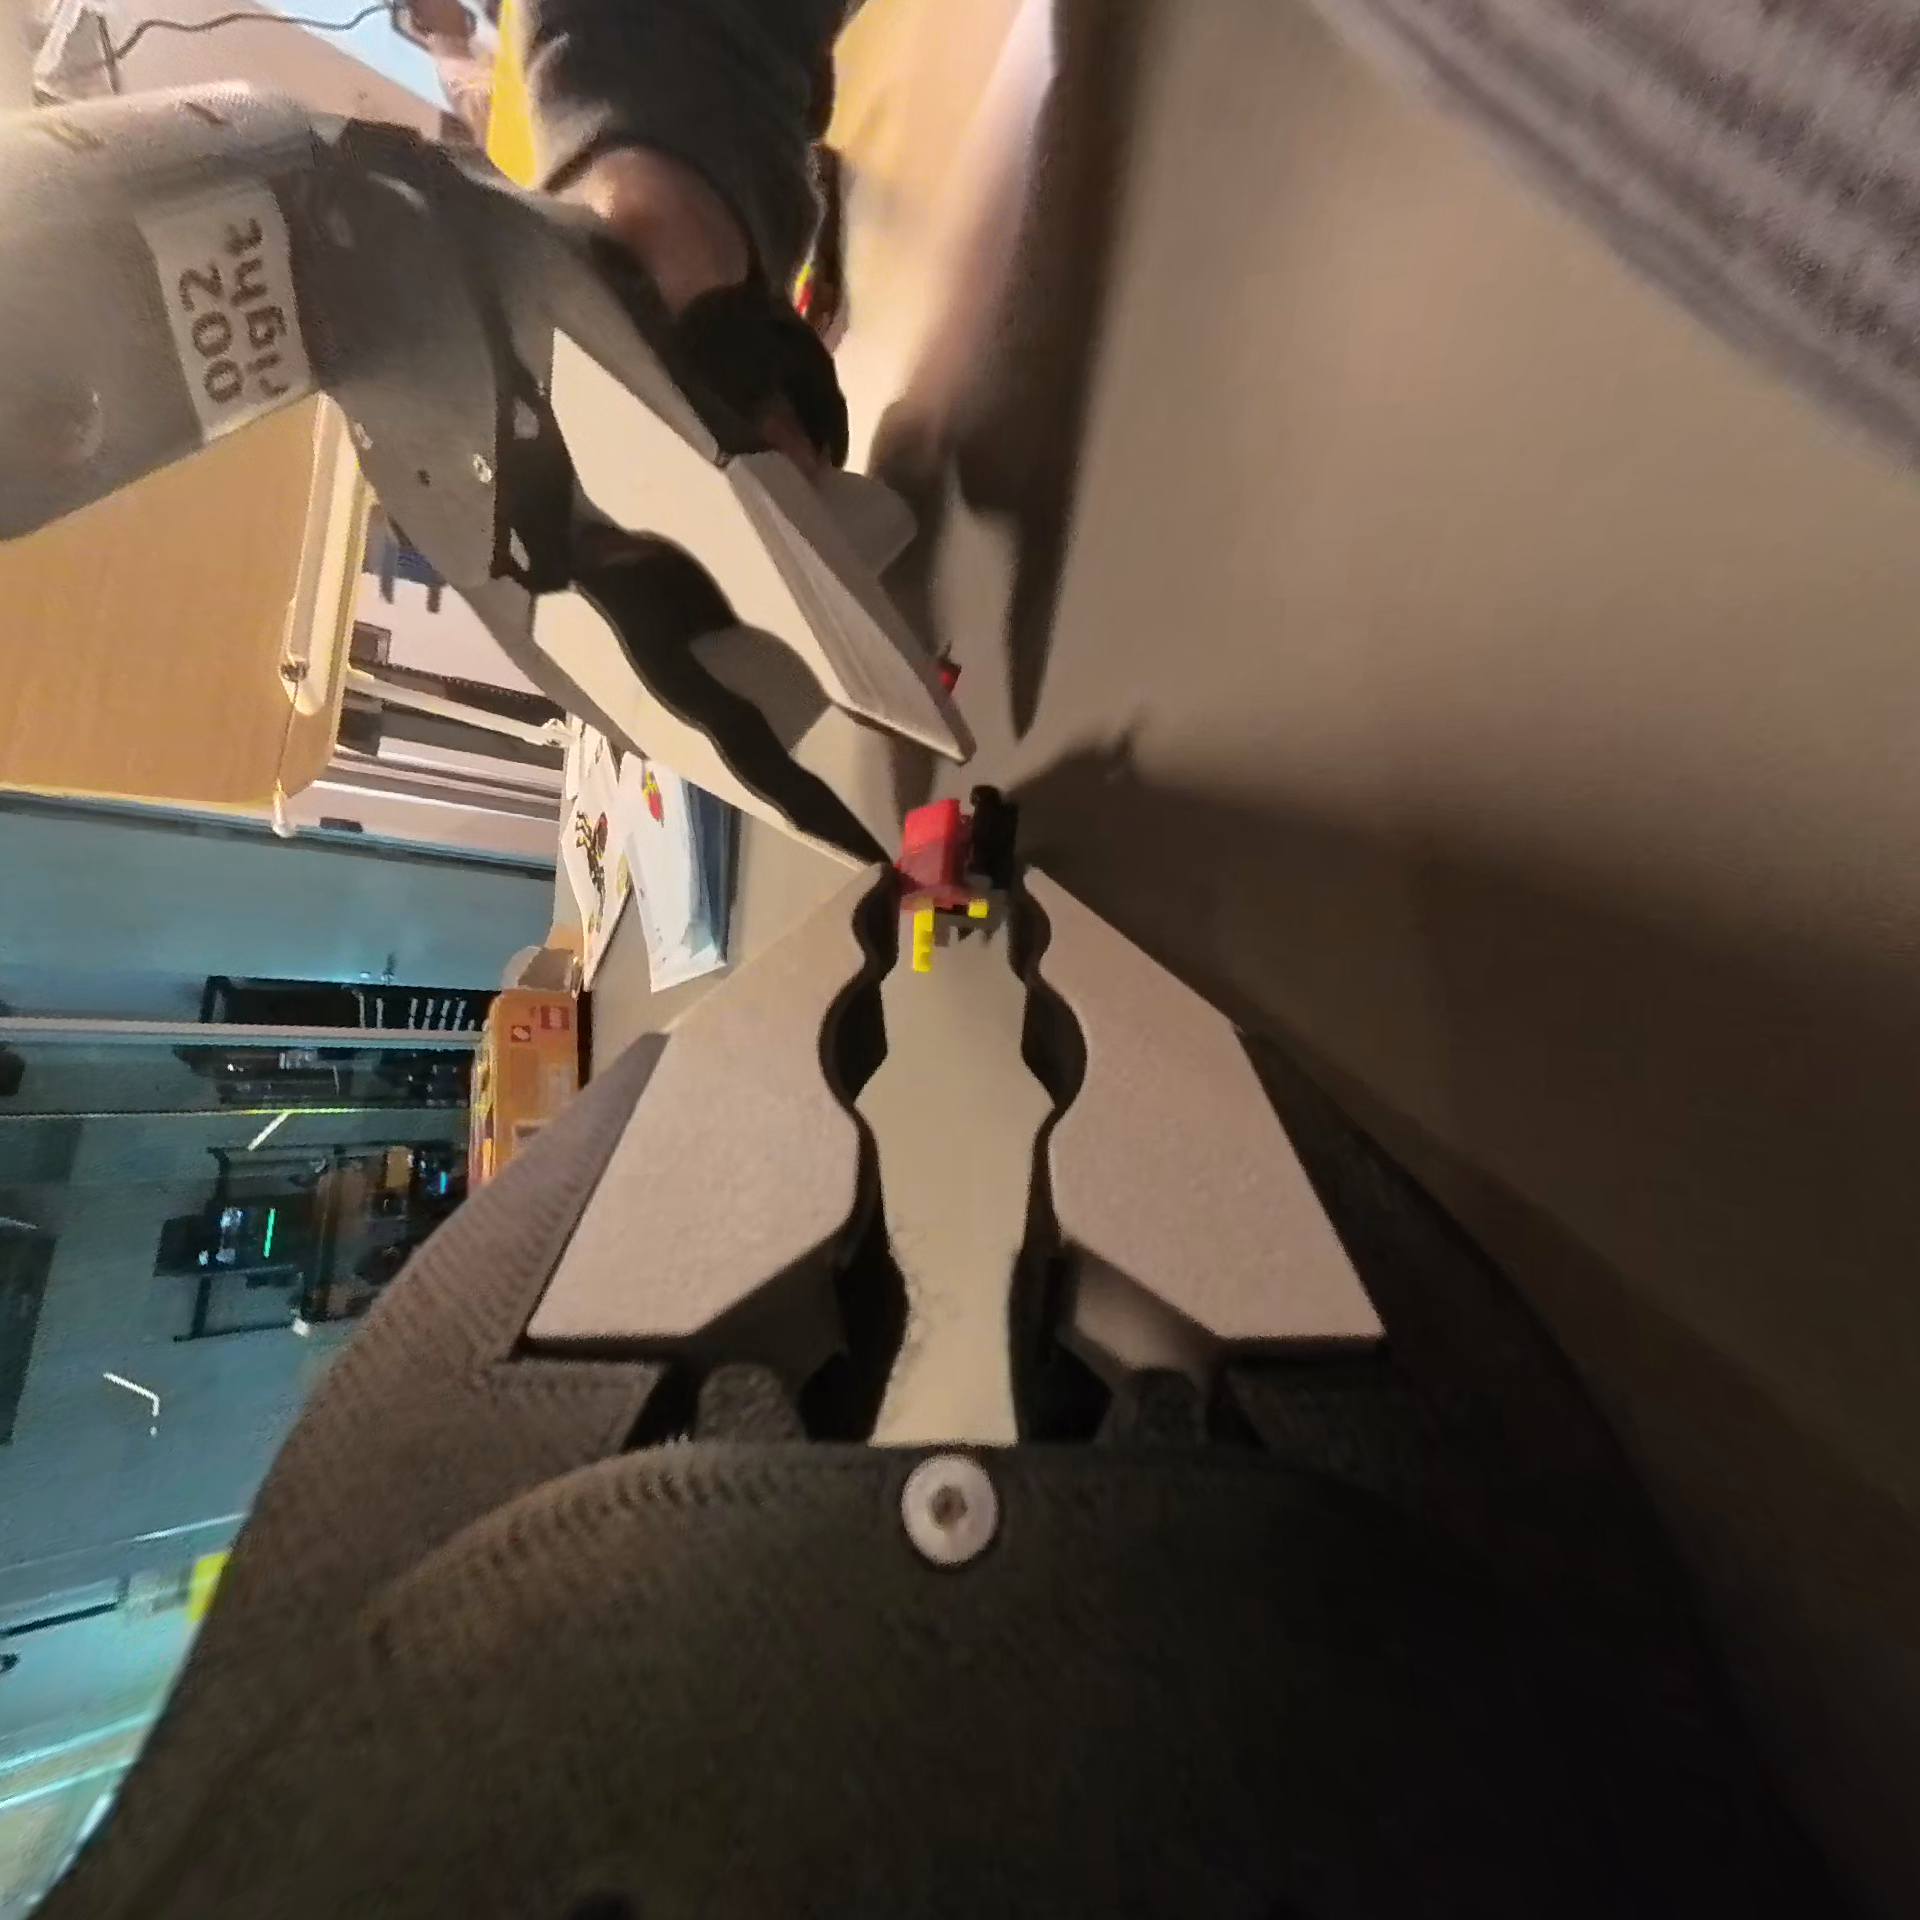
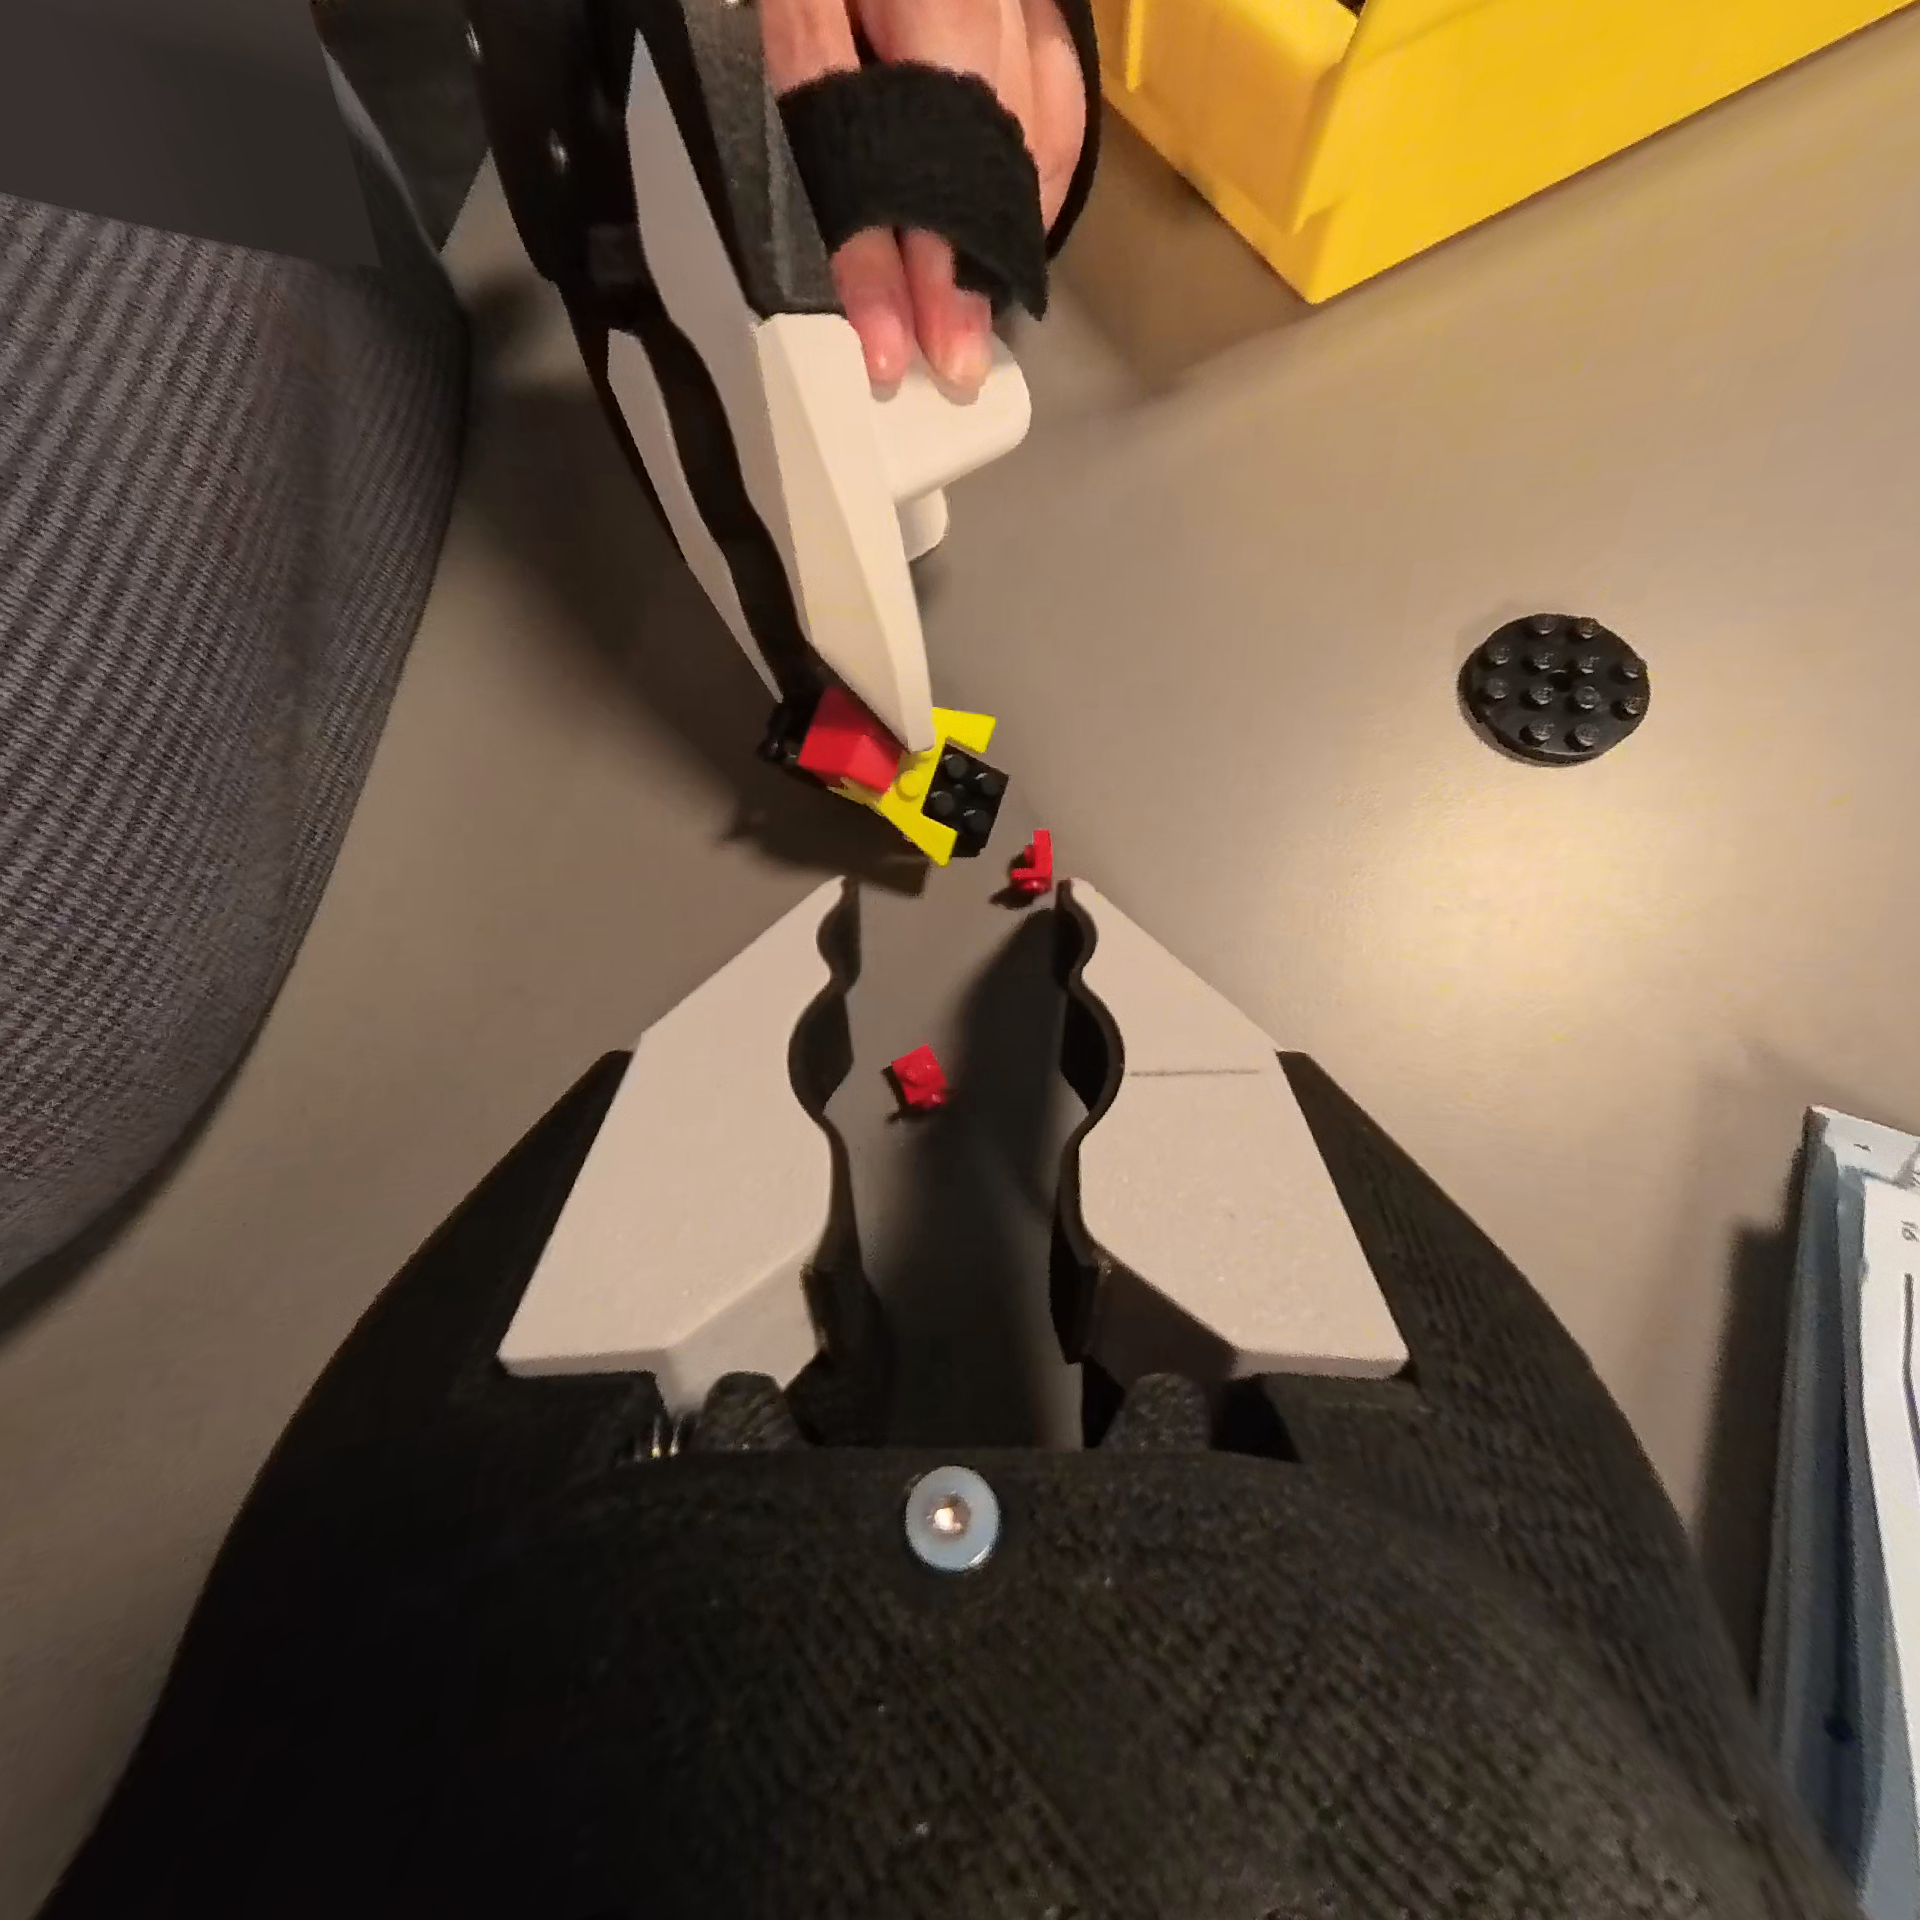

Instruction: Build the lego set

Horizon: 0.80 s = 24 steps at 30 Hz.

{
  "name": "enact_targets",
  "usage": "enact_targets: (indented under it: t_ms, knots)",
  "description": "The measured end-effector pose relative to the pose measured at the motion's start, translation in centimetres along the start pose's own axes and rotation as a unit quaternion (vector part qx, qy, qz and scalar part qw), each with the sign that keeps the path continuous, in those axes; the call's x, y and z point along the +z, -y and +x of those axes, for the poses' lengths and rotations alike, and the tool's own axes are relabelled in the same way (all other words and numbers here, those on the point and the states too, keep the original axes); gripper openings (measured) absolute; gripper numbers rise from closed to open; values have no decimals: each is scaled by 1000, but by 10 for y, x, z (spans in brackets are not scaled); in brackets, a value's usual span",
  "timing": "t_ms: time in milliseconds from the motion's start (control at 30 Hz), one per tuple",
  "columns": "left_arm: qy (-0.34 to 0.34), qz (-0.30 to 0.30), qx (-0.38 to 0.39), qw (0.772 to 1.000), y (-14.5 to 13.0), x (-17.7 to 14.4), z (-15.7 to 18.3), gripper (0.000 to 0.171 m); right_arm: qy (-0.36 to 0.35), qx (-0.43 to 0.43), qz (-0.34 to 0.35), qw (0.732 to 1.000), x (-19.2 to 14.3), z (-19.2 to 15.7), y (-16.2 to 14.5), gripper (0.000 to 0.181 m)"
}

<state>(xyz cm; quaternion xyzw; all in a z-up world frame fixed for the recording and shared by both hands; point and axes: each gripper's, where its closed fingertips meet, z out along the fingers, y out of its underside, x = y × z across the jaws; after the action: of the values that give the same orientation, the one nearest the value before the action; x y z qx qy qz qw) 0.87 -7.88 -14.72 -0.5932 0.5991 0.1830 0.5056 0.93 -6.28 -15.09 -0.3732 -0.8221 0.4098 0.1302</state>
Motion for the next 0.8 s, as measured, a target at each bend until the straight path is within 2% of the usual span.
enact_targets:
  t_ms: [200, 333, 433, 567, 633, 800]
  knots:
    - [-7, 7, -87, 996, 3, -2, -13, 20, -6, -21, 30, 999, -2, 2, 6, 42]
    - [-52, 28, -182, 982, 7, -4, -14, 20, -19, -24, 30, 999, -2, 5, 5, 44]
    - [-89, 35, -275, 957, 9, -4, -20, 20, -24, -11, 29, 999, -2, 8, 2, 45]
    - [-166, 17, -406, 898, 6, -3, -19, 20, -13, 8, 37, 999, -4, 8, 4, 44]
    - [-190, 4, -438, 879, 1, -3, -16, 20, -8, 15, 38, 999, -3, 8, 4, 43]
    - [-191, -6, -491, 850, -11, 1, -23, 20, -19, 16, 23, 999, 2, 8, 2, 40]
